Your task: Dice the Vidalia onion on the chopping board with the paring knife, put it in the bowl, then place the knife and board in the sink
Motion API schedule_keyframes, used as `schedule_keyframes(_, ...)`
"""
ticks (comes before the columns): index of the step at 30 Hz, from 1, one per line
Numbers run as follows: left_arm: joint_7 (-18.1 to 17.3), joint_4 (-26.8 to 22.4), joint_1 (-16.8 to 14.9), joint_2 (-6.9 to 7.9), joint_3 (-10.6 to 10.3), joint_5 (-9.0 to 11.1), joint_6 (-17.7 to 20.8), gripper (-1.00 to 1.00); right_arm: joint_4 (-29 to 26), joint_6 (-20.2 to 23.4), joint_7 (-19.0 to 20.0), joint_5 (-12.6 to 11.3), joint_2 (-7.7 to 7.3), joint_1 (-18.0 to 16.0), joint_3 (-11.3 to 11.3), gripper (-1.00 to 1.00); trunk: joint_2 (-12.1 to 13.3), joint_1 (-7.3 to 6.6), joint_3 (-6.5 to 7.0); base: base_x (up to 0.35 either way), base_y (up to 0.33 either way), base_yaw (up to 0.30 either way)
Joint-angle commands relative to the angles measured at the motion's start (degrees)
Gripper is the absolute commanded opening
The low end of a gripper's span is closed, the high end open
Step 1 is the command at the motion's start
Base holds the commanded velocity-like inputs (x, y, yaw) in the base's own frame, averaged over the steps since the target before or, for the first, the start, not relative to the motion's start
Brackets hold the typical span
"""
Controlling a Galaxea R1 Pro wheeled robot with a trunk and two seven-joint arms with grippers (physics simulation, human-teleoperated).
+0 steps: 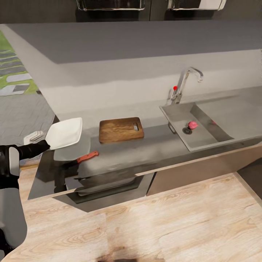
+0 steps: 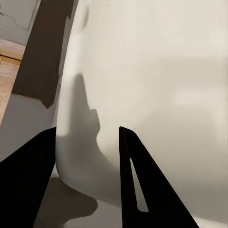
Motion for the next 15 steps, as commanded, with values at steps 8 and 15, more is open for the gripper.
schedule_keyframes(8,0.2,0.0,0.0,0.0,0.1,-0.6,0.3,-1.0,-0.1,0.0,-0.4,0.5,0.01,0.0,0.0,1.0,-0.1,0.04,0.63,0.0,0.0,0.0)
schedule_keyframes(15,0.2,0.0,0.0,0.0,0.1,-0.6,0.3,-1.0,-0.1,0.0,-0.4,0.5,0.01,0.0,0.0,1.0,-0.1,0.04,1.25,0.0,0.0,0.0)
